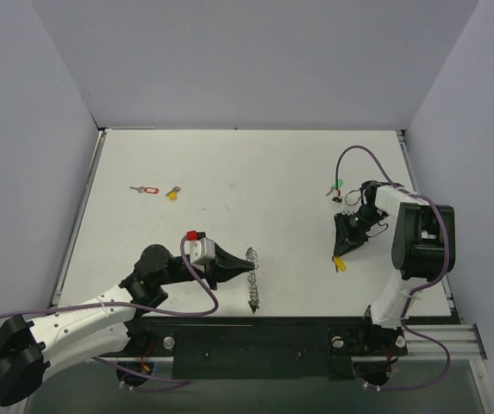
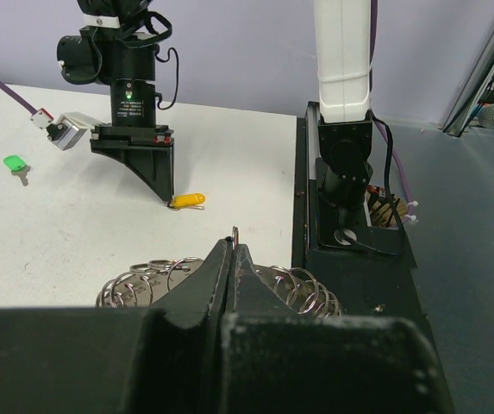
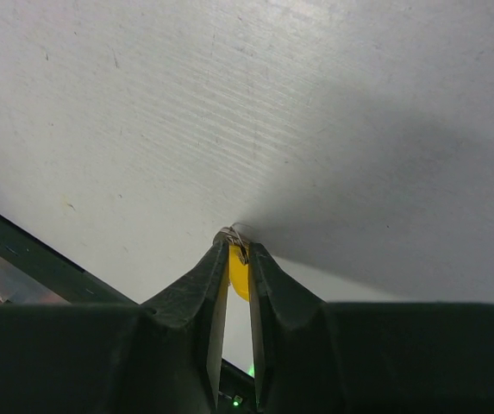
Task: Put the keys on the keyring
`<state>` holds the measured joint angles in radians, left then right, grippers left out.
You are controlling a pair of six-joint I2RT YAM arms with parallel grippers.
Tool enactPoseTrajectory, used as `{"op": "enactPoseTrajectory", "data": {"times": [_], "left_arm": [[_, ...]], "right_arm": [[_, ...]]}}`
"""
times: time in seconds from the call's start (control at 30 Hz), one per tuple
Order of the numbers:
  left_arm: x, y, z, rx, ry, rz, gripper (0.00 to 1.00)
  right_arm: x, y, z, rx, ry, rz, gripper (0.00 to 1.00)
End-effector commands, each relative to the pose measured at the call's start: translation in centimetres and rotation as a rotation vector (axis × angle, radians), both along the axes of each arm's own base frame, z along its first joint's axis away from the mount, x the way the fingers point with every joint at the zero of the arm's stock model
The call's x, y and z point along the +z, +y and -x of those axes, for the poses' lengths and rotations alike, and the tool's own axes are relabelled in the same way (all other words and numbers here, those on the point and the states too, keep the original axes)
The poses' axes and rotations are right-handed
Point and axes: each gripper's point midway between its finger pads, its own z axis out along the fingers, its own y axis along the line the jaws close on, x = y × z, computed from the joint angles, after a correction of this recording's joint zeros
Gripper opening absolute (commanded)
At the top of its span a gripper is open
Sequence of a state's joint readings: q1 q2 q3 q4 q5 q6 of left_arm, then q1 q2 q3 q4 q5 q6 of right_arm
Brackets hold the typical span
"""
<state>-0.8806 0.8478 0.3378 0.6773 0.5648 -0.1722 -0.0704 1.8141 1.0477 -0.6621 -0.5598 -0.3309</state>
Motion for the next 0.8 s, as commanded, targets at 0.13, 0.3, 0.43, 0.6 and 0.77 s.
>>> {"op": "enactPoseTrajectory", "data": {"times": [0.13,0.3,0.43,0.6,0.77], "left_arm": [[2.45,-0.07,0.15,-0.009,-0.052,0.075,0.00],[2.50,-0.07,0.12,-0.008,-0.050,0.078,0.00],[2.50,-0.10,0.22,-0.012,-0.048,0.078,0.00],[2.35,-0.08,0.11,-0.009,-0.045,0.074,0.00],[2.38,-0.10,0.10,-0.009,-0.044,0.074,0.00]], "right_arm": [[1.12,0.57,0.46,0.021,0.016,-0.025,0.12],[1.03,0.54,0.59,0.027,0.021,-0.020,0.12],[0.95,0.65,0.61,0.035,0.023,-0.015,0.11],[0.79,0.52,0.68,0.037,0.027,-0.005,0.11],[0.66,0.41,0.75,0.037,0.036,0.007,0.10]]}}
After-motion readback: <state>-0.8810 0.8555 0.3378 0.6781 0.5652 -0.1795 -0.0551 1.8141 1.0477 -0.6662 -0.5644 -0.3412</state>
